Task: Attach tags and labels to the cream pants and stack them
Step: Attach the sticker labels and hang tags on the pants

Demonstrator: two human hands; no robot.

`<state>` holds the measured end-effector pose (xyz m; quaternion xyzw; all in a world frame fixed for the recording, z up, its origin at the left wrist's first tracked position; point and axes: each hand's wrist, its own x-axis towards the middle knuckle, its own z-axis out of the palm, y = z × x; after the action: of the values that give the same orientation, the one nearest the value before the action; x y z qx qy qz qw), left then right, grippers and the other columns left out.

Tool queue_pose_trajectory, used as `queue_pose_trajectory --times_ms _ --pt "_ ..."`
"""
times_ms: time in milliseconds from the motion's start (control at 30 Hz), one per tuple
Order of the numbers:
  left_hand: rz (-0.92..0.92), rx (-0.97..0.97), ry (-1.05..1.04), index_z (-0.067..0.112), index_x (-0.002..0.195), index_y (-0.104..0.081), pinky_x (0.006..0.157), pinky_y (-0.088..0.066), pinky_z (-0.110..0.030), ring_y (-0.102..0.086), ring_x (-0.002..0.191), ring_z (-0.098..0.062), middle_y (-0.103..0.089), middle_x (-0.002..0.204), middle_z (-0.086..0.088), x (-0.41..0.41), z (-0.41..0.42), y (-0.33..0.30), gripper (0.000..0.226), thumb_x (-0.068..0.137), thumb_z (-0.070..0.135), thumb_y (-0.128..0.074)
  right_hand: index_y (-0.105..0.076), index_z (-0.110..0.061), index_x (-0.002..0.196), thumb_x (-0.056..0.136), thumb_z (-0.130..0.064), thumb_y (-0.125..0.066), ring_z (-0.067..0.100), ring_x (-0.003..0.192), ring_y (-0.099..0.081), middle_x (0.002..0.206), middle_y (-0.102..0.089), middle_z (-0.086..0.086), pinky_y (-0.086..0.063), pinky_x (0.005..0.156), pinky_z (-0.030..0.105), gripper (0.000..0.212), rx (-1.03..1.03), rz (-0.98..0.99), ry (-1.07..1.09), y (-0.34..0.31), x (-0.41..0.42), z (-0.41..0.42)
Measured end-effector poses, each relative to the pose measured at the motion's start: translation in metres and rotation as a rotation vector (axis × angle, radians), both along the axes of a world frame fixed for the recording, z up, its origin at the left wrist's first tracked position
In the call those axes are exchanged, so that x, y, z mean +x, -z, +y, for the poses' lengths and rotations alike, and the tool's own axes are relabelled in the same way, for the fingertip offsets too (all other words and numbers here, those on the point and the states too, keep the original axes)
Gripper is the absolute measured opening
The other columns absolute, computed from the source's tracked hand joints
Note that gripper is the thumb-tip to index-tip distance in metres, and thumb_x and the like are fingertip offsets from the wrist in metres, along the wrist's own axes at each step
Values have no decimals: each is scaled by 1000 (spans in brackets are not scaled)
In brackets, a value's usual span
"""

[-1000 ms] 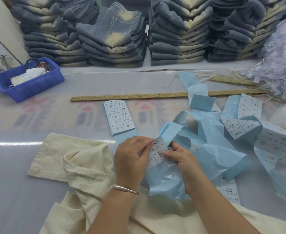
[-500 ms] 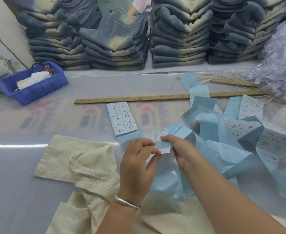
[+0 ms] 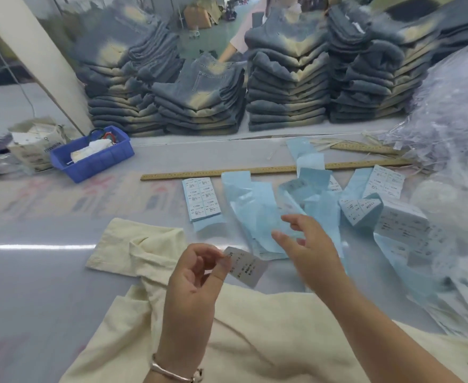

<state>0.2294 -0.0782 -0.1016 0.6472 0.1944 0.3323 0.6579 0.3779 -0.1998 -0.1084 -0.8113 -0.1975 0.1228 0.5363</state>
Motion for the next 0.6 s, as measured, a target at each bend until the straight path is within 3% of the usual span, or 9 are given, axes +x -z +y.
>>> queue_pose_trajectory --times_ms 67,133,267,333,500,600 --pt "15 -14 49 24 83 -63 74 -51 -22 -59 75 -11 -61 73 5 -1 -31 0 10 84 16 -70 -62 -31 103 87 -21 -67 -6 100 -53 108 -59 -18 -41 81 11 19 47 -63 16 -1 -15 -53" --pt "43 -54 99 25 81 -63 74 -55 -28 -59 74 -15 -59 70 4 3 -69 3 19 85 6 -65 -64 -31 94 86 -15 -67 -3 85 -58 95 -63 -14 -43 68 9 18 41 6 67 7 -23 -109" --pt "111 -69 252 23 78 -64 63 -53 -21 -60 66 -14 -63 70 1 26 -159 5 27 84 -4 -65 -64 -30 83 84 -7 -65 21 73 -65 80 -67 -6 -53 71 31 23 5 86 242 27 -23 -209" --pt "146 -42 308 17 79 -64 60 -51 -19 -59 64 -12 -63 70 2 44 -201 6 24 83 -6 -67 -64 -28 79 83 -4 -65 25 69 -64 76 -67 -3 -55 69 36 24 -13 88 272 31 -19 -248" --pt "296 14 319 10 87 -63 65 -53 -28 -61 70 -15 -65 74 0 83 -268 18 17 81 -3 -72 -63 -30 70 80 -7 -65 8 62 -58 66 -64 -8 -48 59 22 26 -130 -14 271 36 3 -327" --pt "351 -66 335 16 92 -65 64 -55 -25 -61 68 -14 -64 72 0 93 -292 23 21 80 0 -73 -60 -32 71 81 -12 -66 6 62 -57 65 -63 -9 -40 54 15 23 -265 -57 308 44 25 -359"
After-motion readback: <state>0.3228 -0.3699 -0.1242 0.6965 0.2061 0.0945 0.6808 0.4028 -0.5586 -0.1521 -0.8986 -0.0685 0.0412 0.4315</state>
